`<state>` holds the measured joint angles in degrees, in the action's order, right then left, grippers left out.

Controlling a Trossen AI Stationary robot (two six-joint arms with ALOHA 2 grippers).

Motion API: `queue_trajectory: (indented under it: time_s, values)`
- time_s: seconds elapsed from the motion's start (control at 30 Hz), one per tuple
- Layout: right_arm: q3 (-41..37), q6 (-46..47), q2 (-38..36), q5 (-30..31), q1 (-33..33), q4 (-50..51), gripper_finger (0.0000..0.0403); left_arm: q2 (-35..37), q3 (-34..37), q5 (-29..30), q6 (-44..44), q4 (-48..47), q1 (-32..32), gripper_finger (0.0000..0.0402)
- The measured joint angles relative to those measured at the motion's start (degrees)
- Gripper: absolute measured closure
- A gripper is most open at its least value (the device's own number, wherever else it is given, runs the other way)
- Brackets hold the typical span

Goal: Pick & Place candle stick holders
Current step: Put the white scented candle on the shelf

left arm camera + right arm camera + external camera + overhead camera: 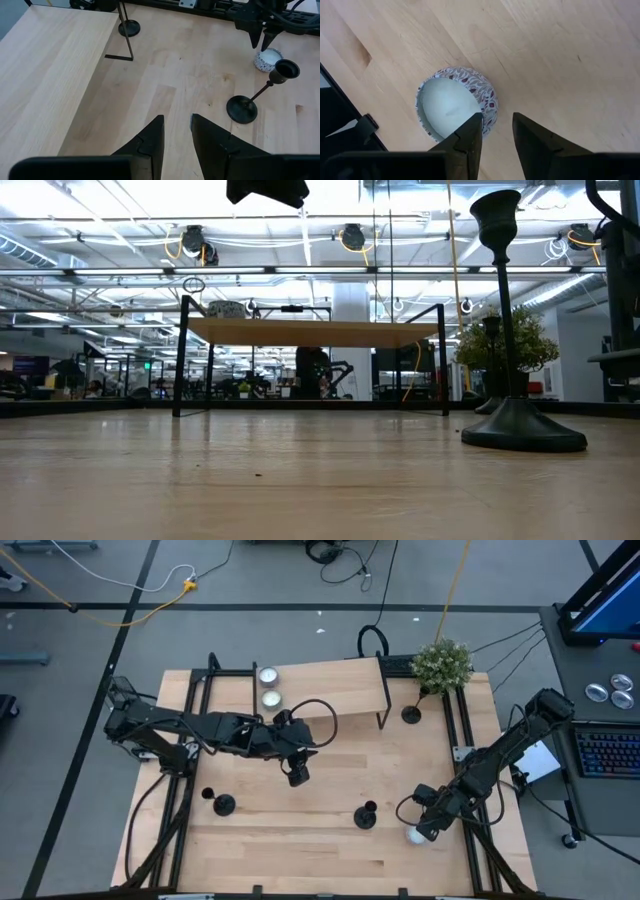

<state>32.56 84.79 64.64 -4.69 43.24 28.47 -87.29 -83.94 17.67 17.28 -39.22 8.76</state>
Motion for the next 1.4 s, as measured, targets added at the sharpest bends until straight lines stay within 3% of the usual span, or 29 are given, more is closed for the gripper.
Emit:
queue_trajectory:
  time_s: [0.77, 1.4]
  values:
    - [0.0, -1.51, -0.02, 0.11, 0.0, 1.26, 0.0305, 0.0, 0.0, 0.04, -0.17, 0.0, 0.0, 0.0298]
    - [0.0, -3.02, -0.02, 0.09, -0.02, 2.09, 0.0397, 0.0, 0.0, 0.46, -0.15, 0.0, 0.0, 0.0298]
